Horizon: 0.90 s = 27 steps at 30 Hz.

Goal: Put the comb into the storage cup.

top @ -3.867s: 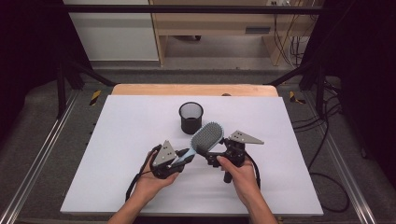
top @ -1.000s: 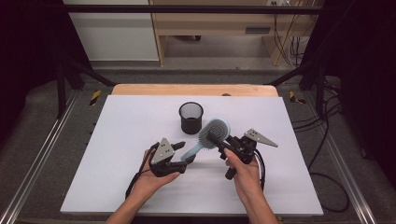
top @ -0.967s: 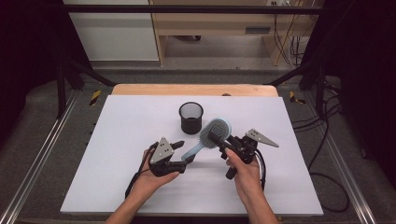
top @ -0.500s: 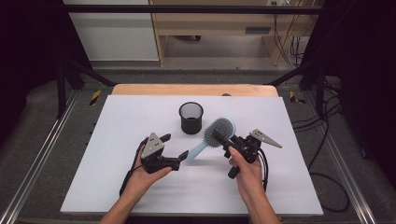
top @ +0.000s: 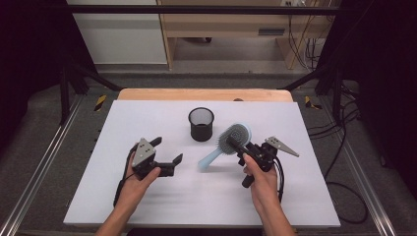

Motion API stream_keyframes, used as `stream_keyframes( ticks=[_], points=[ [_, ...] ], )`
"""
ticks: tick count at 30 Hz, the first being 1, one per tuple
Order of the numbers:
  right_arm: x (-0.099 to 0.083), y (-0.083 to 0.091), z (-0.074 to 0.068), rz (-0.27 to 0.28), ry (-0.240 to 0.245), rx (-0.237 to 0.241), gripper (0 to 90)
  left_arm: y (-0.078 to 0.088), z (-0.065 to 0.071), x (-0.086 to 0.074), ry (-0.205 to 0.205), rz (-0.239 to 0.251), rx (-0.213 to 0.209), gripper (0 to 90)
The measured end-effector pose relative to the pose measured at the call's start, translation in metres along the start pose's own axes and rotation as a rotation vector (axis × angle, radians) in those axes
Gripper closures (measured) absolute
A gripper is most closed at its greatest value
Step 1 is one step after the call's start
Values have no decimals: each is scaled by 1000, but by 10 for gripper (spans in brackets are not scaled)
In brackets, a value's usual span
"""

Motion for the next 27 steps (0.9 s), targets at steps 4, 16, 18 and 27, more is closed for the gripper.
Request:
stream_keyframes(
  ticks=[4,16,18,27],
  points=[
    [1,-3,0,-5,2,-11,531,27,-20,0,14,41,77,40],
    [10,-33,-4,-43,26,-45,530,85,-55,-6,69,84,210,34],
    [10,-38,-7,-50,29,-50,530,86,-59,-8,69,79,222,34],
    [20,-55,-25,-64,52,-29,529,87,-64,-9,92,100,240,34]
  ],
)
Point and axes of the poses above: each handheld gripper's, and its own axes: y roughly backward along the jaws, x roughly out of its top, z roughly to its right, the point moved 5 cm from there along -y, roughly forward along the jaws, and after that the axes turned 13 degrees about z, right-handed, at the moved point
